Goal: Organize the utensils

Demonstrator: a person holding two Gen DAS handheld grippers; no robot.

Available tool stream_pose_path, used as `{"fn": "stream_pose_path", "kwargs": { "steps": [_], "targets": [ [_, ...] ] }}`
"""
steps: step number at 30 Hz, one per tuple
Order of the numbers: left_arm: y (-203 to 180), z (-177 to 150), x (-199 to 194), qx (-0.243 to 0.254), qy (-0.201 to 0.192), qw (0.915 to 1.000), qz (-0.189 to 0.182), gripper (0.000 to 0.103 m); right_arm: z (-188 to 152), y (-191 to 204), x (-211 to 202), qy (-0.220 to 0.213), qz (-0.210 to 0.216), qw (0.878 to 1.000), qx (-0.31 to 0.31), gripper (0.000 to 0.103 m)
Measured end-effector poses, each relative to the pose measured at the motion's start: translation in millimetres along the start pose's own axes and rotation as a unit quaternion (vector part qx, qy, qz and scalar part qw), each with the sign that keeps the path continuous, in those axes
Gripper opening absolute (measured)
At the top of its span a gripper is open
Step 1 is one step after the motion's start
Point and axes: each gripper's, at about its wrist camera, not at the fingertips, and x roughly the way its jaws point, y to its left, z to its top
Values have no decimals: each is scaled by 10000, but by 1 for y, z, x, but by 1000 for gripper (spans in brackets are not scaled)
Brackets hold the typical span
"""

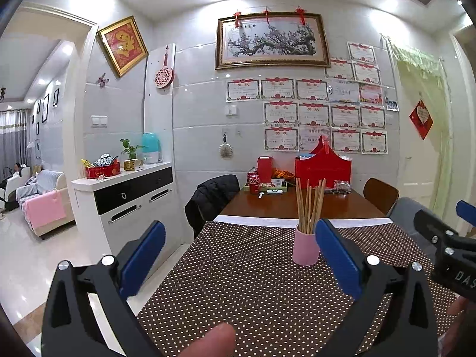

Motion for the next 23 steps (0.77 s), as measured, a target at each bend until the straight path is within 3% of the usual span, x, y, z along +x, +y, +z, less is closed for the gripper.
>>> {"fn": "stream_pose_path", "kwargs": {
  "steps": [5, 10, 23],
  "targets": [
    [-3, -4, 8, -56, 208, 9992, -333, 99, 0, 2, -3, -16, -30, 10000, 12, 97],
    [-3, -7, 8, -121, 204, 9987, -441, 99, 0, 3, -3, -19, -45, 10000, 13, 97],
    [7, -6, 9, -261, 145, 9994, -172, 99, -2, 8, -1, 29, -20, 10000, 53, 97]
  ]
}}
